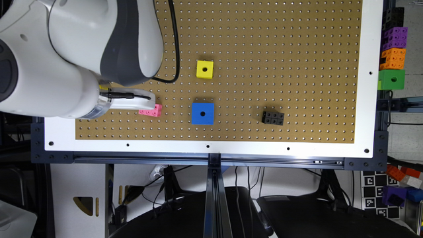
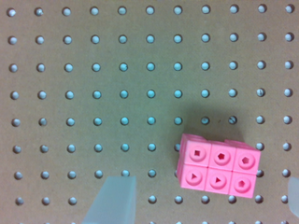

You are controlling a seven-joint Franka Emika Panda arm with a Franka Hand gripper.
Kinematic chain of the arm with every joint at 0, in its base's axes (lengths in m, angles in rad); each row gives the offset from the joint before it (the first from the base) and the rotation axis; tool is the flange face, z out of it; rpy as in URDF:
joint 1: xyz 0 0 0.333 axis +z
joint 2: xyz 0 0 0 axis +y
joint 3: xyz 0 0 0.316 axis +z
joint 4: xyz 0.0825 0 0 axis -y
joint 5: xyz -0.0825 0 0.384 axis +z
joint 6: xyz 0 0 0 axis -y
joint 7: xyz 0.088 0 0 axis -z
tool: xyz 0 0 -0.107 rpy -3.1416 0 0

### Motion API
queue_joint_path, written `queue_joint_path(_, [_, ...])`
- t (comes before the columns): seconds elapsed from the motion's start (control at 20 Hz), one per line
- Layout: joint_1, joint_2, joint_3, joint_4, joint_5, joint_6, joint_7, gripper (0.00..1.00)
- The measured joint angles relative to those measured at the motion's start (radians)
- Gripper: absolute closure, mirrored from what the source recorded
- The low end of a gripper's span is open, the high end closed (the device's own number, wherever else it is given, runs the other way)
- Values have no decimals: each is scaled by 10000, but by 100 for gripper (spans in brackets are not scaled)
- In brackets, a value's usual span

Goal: Pick up pink block.

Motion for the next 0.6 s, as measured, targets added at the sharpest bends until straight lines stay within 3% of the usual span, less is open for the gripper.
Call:
queue_joint_path(0.25, [75, 721, 11, 85, 0, 551, 11, 0])
queue_joint_path(0.6, [153, 899, 30, 206, 5, 574, 32, 0])
